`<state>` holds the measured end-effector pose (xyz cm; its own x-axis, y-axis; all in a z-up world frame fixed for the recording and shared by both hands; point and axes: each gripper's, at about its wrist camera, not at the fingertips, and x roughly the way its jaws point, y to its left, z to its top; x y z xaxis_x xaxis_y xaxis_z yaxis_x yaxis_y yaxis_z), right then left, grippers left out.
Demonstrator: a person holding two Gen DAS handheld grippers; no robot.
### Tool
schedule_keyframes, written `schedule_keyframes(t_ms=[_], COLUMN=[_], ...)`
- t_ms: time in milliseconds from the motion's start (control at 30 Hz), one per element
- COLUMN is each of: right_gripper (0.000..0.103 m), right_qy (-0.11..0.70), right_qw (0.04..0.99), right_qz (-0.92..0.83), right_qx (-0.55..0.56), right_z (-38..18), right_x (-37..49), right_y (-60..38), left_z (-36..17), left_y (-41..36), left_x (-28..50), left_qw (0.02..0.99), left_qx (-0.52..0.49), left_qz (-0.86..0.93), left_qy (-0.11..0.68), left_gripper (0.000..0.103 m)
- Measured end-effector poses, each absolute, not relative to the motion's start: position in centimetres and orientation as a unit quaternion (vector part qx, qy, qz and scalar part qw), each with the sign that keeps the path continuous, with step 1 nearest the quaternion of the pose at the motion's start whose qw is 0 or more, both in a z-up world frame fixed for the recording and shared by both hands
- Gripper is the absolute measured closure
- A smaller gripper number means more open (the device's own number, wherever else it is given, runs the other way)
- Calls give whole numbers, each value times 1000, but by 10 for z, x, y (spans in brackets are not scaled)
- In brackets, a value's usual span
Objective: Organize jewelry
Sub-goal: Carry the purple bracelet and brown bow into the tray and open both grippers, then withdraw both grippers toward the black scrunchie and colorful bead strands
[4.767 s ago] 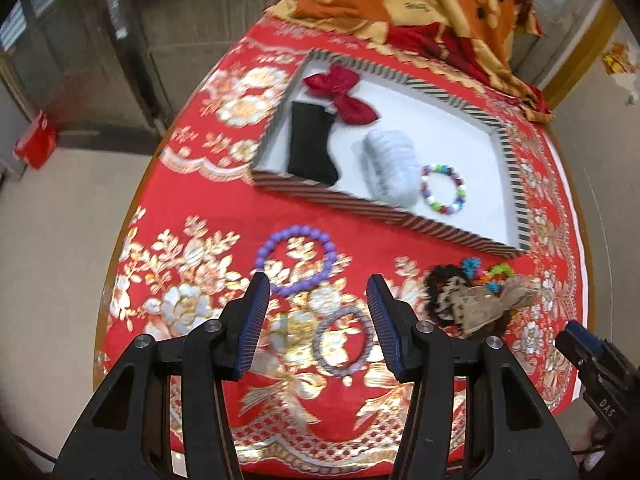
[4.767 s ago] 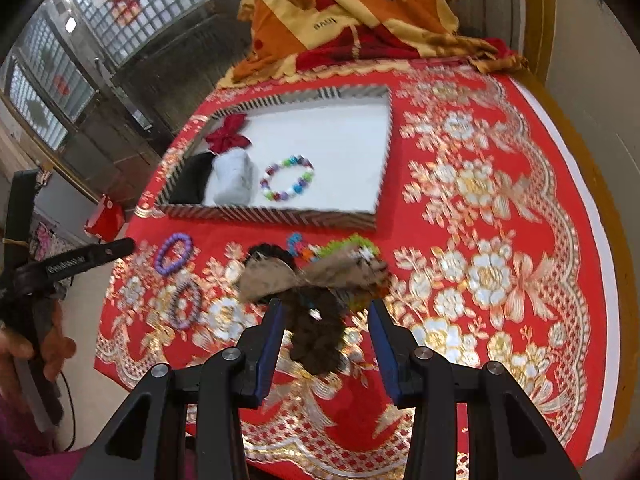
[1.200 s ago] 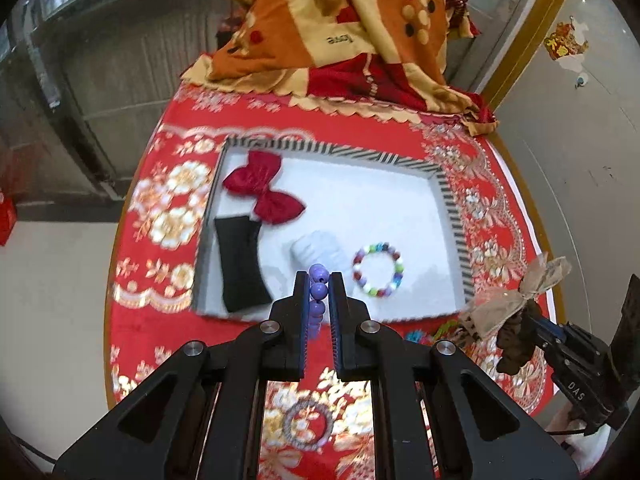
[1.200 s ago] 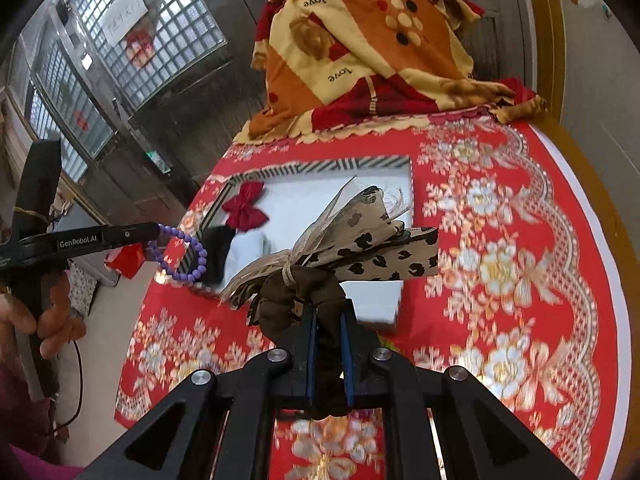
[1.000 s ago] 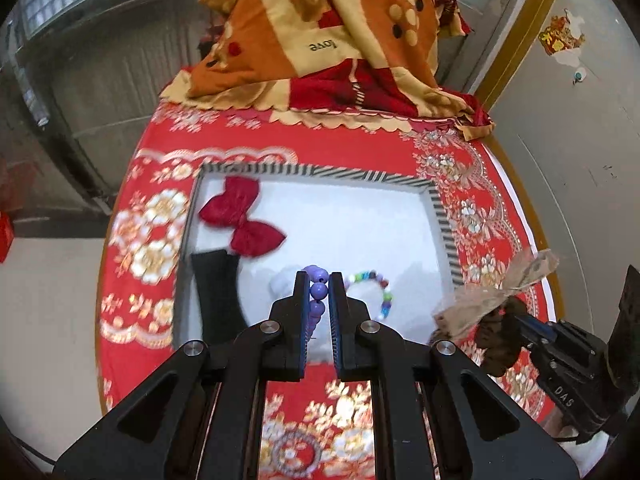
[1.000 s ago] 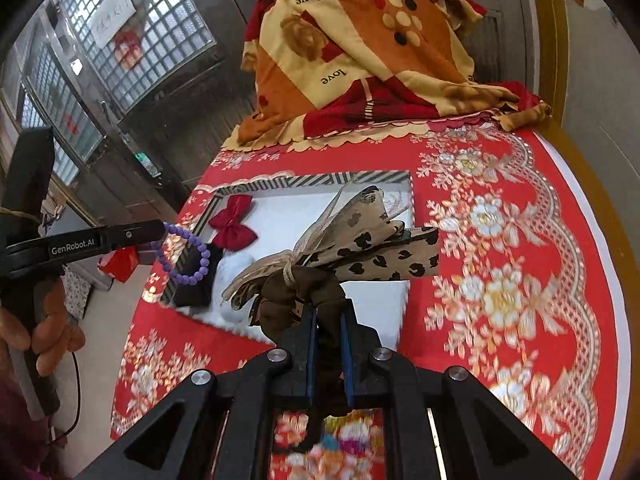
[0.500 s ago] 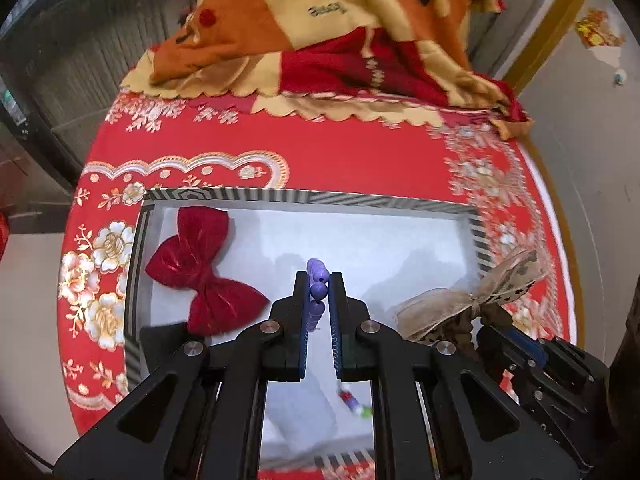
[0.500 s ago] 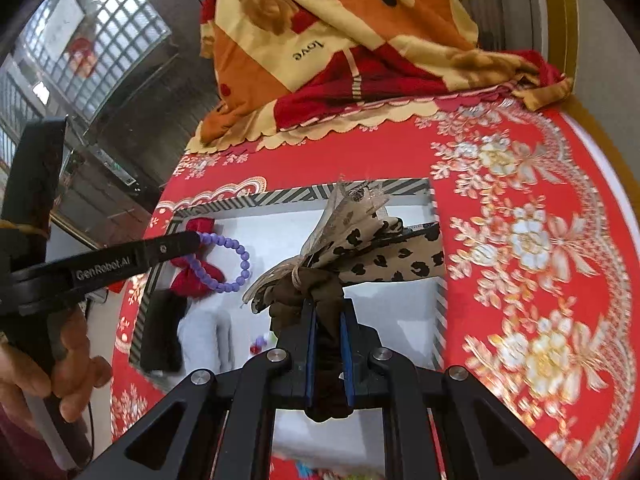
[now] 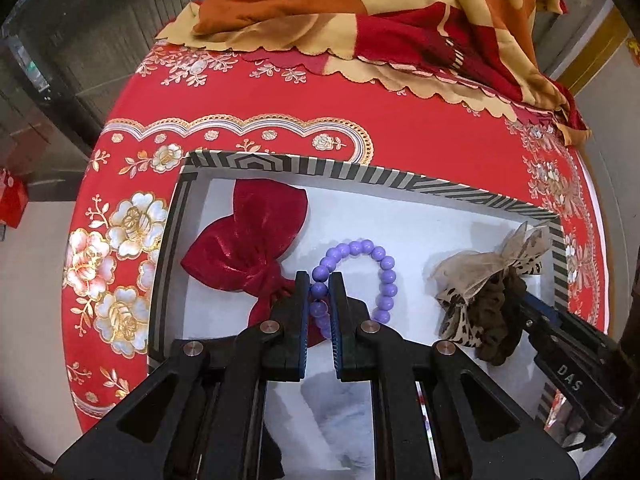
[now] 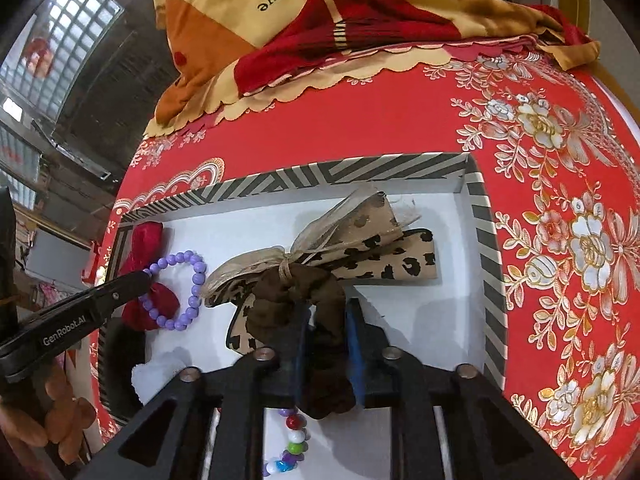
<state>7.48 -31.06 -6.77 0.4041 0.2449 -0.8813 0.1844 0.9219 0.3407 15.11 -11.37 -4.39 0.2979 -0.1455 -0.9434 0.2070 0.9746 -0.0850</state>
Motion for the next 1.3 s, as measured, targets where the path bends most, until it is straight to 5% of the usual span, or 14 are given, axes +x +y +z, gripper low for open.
schedule_keyframes(t_ms=[100, 167, 233, 400, 1300], right_gripper=[66, 66, 66, 65, 61], right_qy=[541, 538, 533, 524, 482], right_qw=[819, 823, 827, 834, 865], right_qz=[20, 21, 23, 32, 35], right_qx=[191, 182, 179, 172, 137], right_z=[-61, -55, -48, -32, 28], right_x=[70, 65, 59, 41, -101], right_y=[-313, -313, -314, -309, -277], left_z=[-45, -44, -42, -31, 20], left_y=[-115, -116, -118, -118, -92], left_x=[148, 146, 141, 131, -11], left_qw=[802, 802, 804, 810, 844], left_qx=[21, 20, 26, 23, 31], left_qz=[-113, -115, -114, -113, -102], left_qy=[586, 586, 582, 576, 526], left_gripper=[93, 87, 68, 58, 57])
